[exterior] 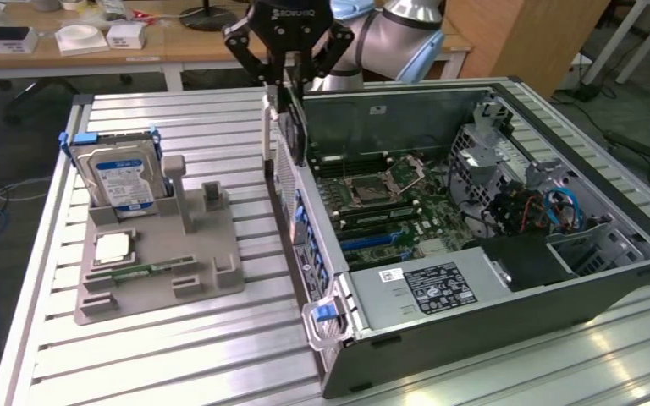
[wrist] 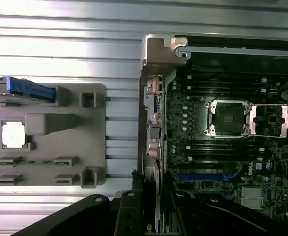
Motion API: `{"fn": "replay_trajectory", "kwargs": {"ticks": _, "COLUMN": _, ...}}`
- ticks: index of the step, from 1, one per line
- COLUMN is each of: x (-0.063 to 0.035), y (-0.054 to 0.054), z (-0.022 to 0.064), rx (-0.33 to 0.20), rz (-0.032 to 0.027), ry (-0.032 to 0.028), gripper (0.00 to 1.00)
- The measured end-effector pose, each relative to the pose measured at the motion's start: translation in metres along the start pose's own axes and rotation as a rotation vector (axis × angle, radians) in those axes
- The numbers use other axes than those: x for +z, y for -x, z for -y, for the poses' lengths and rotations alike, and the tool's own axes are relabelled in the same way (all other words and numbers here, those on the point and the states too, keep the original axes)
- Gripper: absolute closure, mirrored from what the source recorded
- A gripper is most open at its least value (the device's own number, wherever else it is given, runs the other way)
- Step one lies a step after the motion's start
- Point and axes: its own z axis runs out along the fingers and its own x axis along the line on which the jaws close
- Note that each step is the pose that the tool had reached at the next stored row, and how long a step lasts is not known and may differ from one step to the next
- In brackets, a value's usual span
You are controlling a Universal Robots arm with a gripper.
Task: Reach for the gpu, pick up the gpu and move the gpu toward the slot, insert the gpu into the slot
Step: 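Pick up the gpu and move the gpu toward the slot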
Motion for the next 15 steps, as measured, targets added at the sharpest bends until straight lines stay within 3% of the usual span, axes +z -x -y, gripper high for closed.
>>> {"fn": "replay_trajectory", "kwargs": {"ticks": 15, "x": 0.0009, "y": 0.068, "z": 0.0002, "rx": 0.0, "rz": 0.0, "ry": 0.0032, "gripper": 0.74}}
